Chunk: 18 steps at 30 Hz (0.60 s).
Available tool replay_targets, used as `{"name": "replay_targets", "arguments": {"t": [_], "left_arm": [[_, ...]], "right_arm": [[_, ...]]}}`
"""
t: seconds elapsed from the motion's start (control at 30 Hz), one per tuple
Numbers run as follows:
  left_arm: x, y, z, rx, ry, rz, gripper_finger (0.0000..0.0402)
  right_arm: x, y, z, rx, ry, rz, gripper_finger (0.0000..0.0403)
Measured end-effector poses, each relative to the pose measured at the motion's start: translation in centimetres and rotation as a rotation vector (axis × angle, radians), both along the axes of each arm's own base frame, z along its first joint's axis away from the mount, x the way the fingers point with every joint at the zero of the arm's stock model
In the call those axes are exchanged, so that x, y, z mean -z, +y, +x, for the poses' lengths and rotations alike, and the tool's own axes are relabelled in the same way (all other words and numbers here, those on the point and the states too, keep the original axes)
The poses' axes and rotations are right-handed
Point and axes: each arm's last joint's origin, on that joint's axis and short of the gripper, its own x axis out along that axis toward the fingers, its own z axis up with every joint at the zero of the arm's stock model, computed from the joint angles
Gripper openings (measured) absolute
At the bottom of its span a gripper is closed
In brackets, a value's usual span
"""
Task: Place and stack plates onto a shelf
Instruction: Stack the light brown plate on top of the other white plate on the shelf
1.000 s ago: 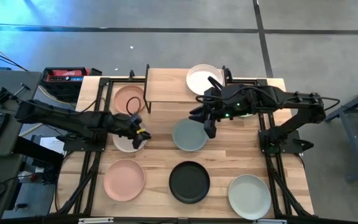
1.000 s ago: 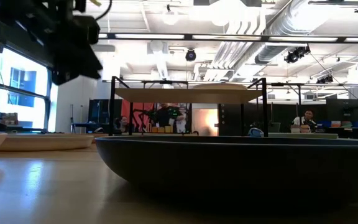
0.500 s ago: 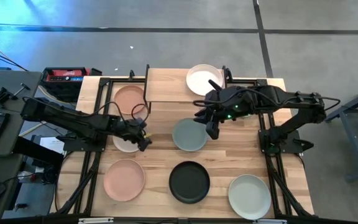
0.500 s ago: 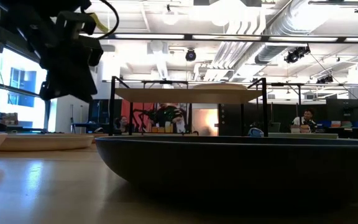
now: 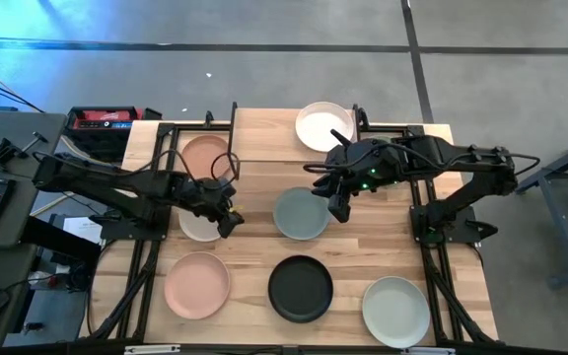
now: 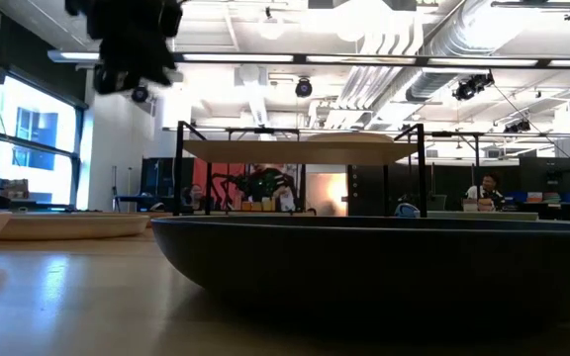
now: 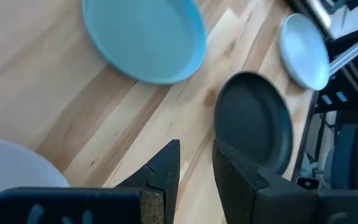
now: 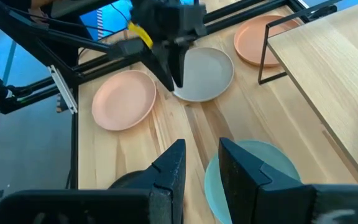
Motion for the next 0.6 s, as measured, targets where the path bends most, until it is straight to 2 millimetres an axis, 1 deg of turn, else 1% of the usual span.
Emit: {"name": "replay_targets", "arguments": {"t": [0.1, 0.2, 0.3, 0.37, 0.43, 0.6], "left_arm": [[-1.3, 0.1, 0.1, 0.001, -0.020, 0.039, 0.0083], [-2.2, 0.2, 0.1, 0.000, -0.034, 0.074, 0.0083], [-2.7, 0.2, 0.2, -0.010, -0.047, 0.095, 0.0083], [-2.9, 0.2, 0.2, -0.008, -0.057, 0.103, 0.0083], [-2.9, 0.2, 0.2, -0.004, -0.055, 0.110, 0.0083], [-2.9, 0.3, 0.2, -0.017, -0.056, 0.124, 0.0083]], "right_arm": [[0.1, 0.0, 0.0, 0.000, 0.010, -0.001, 0.0078], [0.2, -0.1, -0.1, 0.025, 0.022, -0.023, 0.0078], [0.4, -0.7, -0.4, 0.109, 0.055, -0.119, 0.0078], [0.6, -1.5, -0.6, 0.189, 0.089, -0.195, 0.0078], [0.8, -2.8, -0.8, 0.249, 0.125, -0.233, 0.0078], [1.2, -5.8, -1.3, 0.334, 0.189, -0.219, 0.0078]]}}
